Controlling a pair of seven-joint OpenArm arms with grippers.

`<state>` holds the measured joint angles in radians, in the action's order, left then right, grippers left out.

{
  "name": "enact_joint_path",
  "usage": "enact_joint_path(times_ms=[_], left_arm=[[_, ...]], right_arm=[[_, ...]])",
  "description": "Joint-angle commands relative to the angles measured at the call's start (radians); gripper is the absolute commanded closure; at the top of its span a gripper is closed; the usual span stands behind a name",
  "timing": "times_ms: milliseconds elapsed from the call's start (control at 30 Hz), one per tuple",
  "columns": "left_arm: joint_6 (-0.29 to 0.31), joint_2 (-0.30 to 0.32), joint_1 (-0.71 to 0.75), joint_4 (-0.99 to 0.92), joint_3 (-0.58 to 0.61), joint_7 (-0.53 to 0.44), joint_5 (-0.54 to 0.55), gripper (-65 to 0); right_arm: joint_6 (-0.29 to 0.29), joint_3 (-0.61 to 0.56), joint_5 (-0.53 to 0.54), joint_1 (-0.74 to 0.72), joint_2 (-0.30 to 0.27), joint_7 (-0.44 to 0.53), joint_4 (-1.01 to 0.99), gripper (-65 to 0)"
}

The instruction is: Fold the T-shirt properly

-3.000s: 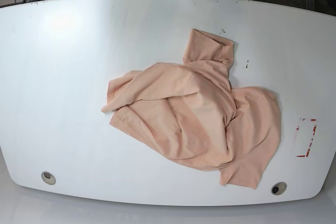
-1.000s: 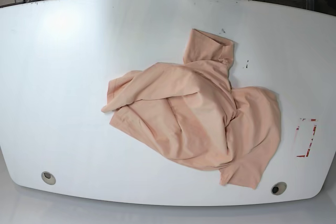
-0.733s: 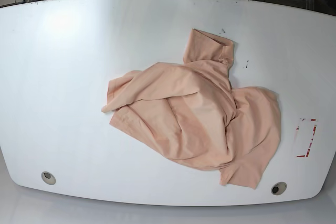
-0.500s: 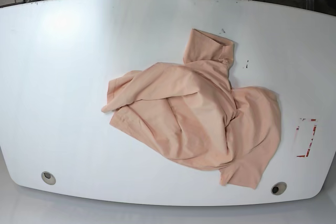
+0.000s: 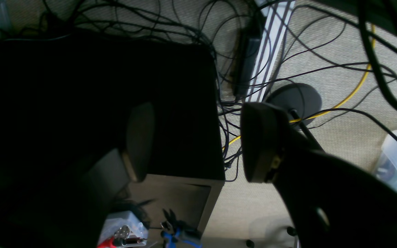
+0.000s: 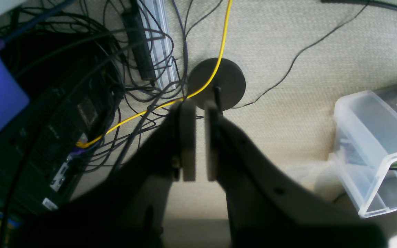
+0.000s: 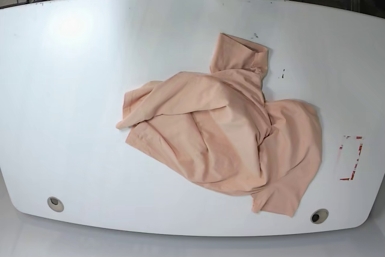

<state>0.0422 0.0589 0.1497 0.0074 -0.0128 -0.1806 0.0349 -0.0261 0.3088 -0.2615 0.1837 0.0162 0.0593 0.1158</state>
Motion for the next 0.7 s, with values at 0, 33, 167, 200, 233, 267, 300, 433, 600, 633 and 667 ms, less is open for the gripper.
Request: enact_joint_path(times_ms=[0,33,167,200,233,267,300,433,600,633,667], left_arm=[[0.001,0.005,0.009,-0.005,0.001,0.002,-0.003,-37.1],[0.001,0.004,0.010,-0.004,0.001,0.001,-0.004,-37.0],[0.004,0.005,0.021,0.004,-0.001,-0.001,0.002,-37.1],[0.004,0.006,0.023,0.004,-0.001,-0.001,0.003,-37.1],[0.004,0.007,0.026,0.005,-0.001,0.000,0.003,-37.1],[0.004,0.007,0.030,0.007,-0.001,0.000,0.003,-37.1],[0.004,0.008,0.032,0.009,-0.001,-0.001,0.003,-37.1],[0.005,0.010,0.052,0.025,-0.001,-0.011,0.004,-37.3],[0.005,0.014,0.081,0.047,-0.001,-0.024,0.005,-37.5],[0.005,0.015,0.086,0.051,-0.002,-0.025,0.005,-37.5],[0.004,0.016,0.091,0.056,-0.003,-0.026,0.005,-37.4]], right_arm=[[-0.002,0.001,-0.001,0.006,-0.004,-0.001,-0.003,-3.7],[-0.002,0.002,-0.001,0.006,-0.004,-0.001,-0.003,-3.7],[0.003,0.003,-0.017,0.009,-0.007,-0.007,-0.004,-3.5],[0.004,0.004,-0.020,0.009,-0.007,-0.007,-0.003,-3.5],[0.004,0.004,-0.022,0.010,-0.007,-0.006,-0.002,-3.4],[0.004,0.005,-0.024,0.011,-0.007,-0.006,-0.002,-3.4],[0.005,0.004,-0.027,0.012,-0.008,-0.006,0.000,-3.5],[0.002,0.004,-0.038,0.017,-0.008,-0.006,0.005,-3.6],[-0.002,0.005,-0.045,0.025,-0.009,-0.005,0.009,-3.6],[-0.002,0.005,-0.045,0.028,-0.010,-0.005,0.011,-3.7],[-0.001,0.005,-0.044,0.031,-0.010,-0.005,0.014,-3.7]])
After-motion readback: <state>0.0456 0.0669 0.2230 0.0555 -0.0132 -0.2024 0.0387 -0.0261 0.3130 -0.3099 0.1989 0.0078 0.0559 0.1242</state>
